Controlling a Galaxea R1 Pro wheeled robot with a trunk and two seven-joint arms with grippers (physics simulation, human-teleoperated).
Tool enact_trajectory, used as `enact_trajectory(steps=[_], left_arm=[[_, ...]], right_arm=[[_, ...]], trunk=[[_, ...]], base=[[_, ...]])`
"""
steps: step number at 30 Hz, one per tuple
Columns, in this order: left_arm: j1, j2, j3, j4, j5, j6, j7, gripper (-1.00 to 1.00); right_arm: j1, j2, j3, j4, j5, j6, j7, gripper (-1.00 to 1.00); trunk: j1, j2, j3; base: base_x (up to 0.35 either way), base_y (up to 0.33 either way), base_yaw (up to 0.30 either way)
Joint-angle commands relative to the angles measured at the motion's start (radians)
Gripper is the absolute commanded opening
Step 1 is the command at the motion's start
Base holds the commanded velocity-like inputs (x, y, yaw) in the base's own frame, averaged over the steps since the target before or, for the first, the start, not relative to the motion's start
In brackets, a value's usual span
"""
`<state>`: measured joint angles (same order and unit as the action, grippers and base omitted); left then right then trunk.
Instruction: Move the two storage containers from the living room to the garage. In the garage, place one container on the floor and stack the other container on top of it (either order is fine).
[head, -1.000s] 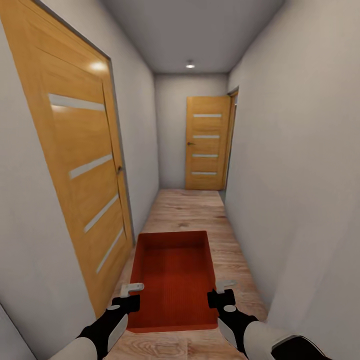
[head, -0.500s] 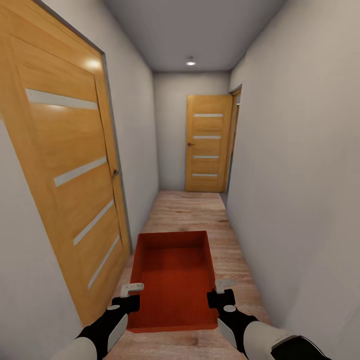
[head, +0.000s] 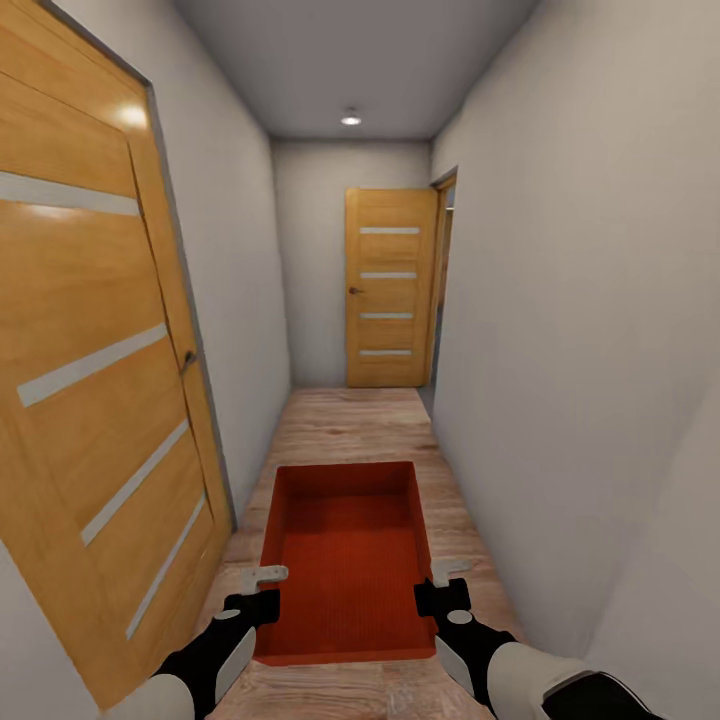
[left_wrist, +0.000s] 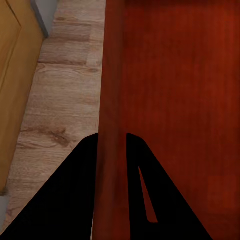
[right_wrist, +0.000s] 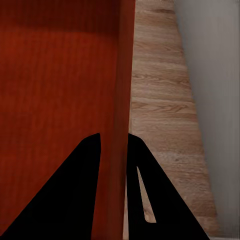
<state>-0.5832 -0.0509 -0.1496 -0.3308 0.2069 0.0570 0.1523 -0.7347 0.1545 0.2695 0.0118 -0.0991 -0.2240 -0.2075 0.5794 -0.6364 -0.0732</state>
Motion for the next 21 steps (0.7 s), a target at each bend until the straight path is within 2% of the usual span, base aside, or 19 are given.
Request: enact_trajectory(steps=[1, 21], left_arm=[[-0.001, 0.004, 0.056, -0.006, 0.002, -0.031, 0.013, -1.00], [-0.001, 0.004, 0.056, -0.004, 0.002, -0.031, 0.013, -1.00]], right_arm=[[0.000, 0.001, -0.041, 0.002, 0.001, 0.000, 0.005, -1.00], [0.000, 0.000, -0.041, 0.002, 0.001, 0.000, 0.005, -1.00]], trunk=[[0.001, -0.002, -0.002], [0.001, -0.002, -0.002]], base=[[0.326, 0.109, -0.044], [0.326, 0.013, -0.004]])
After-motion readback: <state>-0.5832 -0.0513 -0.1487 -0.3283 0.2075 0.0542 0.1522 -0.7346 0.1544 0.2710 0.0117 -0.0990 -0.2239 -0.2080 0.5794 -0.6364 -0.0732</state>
